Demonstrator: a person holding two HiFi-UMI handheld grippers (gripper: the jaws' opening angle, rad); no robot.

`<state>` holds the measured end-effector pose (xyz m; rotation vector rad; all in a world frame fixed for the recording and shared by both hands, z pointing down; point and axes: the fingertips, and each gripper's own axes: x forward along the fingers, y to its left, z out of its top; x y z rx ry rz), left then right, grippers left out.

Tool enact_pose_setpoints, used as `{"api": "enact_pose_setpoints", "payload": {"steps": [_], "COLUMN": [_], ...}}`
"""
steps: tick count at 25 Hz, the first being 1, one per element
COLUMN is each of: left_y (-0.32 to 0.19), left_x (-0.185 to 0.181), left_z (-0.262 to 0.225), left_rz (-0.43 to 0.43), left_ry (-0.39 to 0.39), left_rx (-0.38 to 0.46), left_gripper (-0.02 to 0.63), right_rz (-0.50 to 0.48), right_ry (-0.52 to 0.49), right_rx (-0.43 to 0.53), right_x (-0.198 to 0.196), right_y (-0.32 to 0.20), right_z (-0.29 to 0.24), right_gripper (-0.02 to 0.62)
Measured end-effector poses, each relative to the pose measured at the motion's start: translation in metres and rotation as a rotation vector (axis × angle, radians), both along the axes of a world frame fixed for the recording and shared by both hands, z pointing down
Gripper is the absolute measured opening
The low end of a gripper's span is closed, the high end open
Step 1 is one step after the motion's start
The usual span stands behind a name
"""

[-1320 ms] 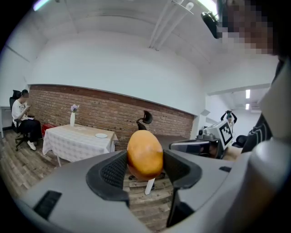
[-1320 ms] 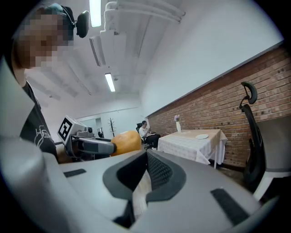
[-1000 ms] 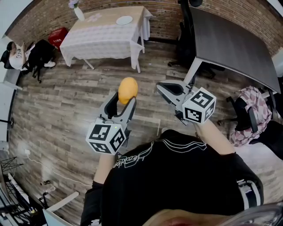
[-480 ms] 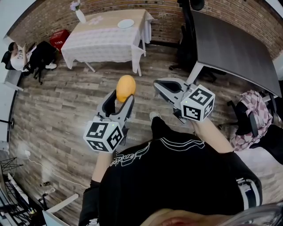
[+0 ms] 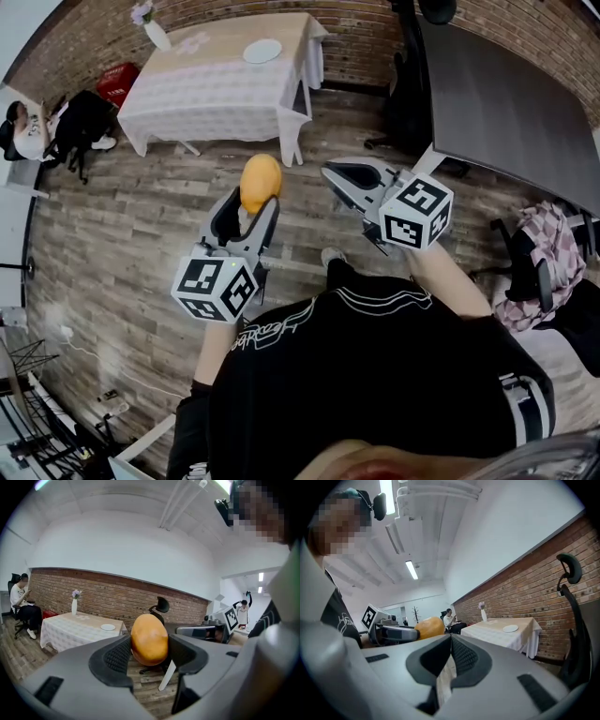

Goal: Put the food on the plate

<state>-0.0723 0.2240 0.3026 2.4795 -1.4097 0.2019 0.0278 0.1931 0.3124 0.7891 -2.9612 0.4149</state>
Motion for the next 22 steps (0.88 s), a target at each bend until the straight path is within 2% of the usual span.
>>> {"api": "enact_pose_setpoints", "payload": {"steps": [7, 12, 17, 22], "left_y": [-0.112, -0.178, -0.216, -0.234], "left_x": [0.012, 0.029, 0.033, 0.03], "left_z": [0.009, 0.005, -0.003, -0.001], "left_rz": [0.006, 0.02, 0.025, 0.007], "left_ry": [0.017, -0.005, -0.028, -0.018], "left_rx": [-0.031, -0.027, -0.023, -0.016], "left_gripper": [0.25, 0.249, 0.249, 0.249], "right_rz": [-0.001, -0.006, 0.0, -0.014], "right_ry": [0.018, 0.015, -0.002, 0.006], "right_rx": [-0.02, -0.029, -0.02, -0.021], "right_x": [0.008, 0.019, 0.023, 0.021], "right_y": [-0.11, -0.175, -0.217, -0.231], "right_z": [0.007, 0.007, 0.001, 0.007], "right_gripper": [-0.003, -0.003, -0.003, -0.003]}}
